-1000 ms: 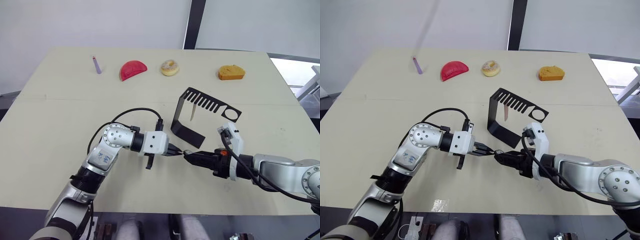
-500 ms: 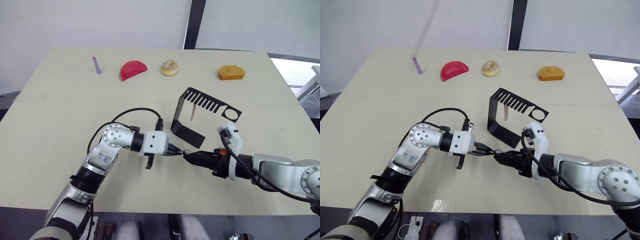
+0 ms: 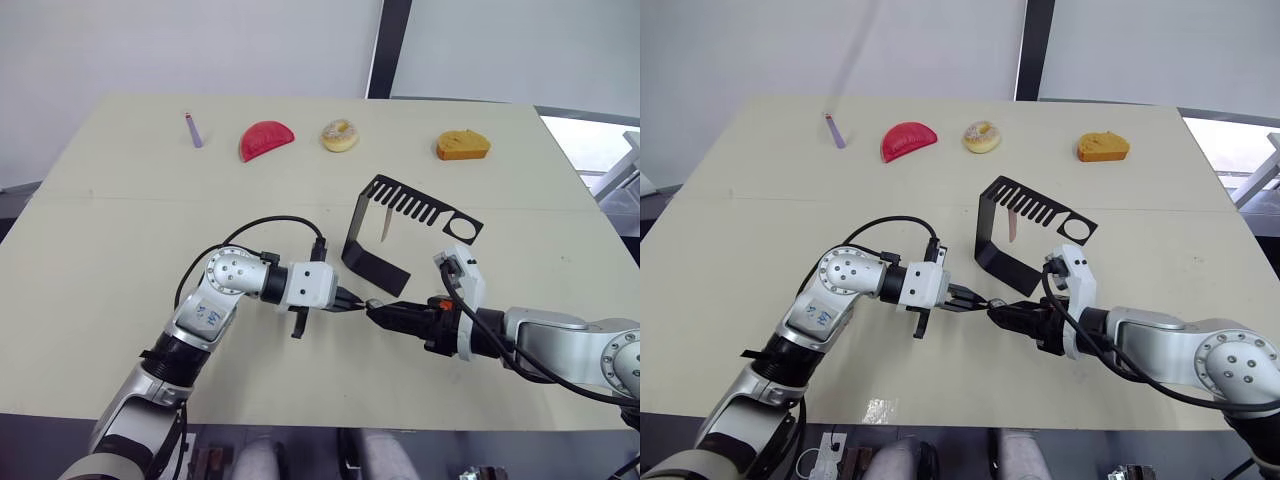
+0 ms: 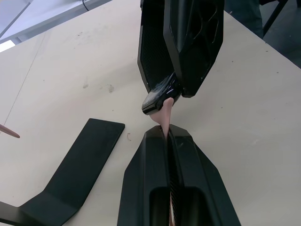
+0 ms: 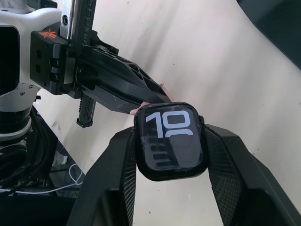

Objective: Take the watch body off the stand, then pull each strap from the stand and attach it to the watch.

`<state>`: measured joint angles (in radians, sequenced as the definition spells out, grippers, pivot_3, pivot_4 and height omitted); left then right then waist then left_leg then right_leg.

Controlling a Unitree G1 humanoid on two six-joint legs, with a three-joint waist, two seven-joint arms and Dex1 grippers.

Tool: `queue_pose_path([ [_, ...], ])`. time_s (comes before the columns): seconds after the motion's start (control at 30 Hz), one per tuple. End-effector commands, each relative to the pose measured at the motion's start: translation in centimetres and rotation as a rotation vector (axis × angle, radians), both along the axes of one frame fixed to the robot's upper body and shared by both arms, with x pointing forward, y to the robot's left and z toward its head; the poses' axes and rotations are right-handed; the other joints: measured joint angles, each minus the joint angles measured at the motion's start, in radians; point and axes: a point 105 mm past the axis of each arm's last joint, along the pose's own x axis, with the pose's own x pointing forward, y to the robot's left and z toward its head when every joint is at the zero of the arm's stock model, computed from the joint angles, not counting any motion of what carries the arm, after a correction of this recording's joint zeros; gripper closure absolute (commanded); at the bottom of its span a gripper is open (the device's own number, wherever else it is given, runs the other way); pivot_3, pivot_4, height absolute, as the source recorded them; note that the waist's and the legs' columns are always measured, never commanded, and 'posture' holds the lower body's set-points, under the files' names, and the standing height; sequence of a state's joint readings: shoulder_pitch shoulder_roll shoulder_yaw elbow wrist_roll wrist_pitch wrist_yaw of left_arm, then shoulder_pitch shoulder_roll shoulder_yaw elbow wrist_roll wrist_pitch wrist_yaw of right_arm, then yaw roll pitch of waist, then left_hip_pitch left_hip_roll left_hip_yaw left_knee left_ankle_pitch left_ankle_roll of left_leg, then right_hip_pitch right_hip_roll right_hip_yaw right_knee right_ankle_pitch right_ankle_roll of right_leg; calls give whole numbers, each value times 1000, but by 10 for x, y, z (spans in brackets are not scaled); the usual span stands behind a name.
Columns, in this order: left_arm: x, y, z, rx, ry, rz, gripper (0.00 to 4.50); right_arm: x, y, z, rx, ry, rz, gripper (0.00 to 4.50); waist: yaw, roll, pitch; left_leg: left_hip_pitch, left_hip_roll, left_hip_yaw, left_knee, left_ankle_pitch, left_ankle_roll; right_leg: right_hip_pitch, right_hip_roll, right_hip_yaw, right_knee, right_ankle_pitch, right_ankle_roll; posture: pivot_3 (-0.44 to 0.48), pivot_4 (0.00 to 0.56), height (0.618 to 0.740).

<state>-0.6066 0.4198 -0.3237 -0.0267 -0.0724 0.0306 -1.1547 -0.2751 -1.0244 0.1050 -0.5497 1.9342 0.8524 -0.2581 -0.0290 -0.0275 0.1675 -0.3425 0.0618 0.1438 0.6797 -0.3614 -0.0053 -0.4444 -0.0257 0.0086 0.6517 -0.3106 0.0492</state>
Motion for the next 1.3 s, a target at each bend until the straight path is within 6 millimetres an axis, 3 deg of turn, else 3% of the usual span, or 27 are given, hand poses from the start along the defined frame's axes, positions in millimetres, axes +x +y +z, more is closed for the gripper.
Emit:
queue_pose_path([
  [0.03,-10,-18,15,-61,-61,-71,4500,-18,19,11,41,-29,118,2898,0,0,0,0,0,0,0,0,0,0,0,0,0,0,0,0,150,737],
  [1.3,-8,-23,16,-71,-63,-72,4500,-20,22,14,32,-47,125,2898,0,0,0,0,0,0,0,0,0,0,0,0,0,0,0,0,150,737],
])
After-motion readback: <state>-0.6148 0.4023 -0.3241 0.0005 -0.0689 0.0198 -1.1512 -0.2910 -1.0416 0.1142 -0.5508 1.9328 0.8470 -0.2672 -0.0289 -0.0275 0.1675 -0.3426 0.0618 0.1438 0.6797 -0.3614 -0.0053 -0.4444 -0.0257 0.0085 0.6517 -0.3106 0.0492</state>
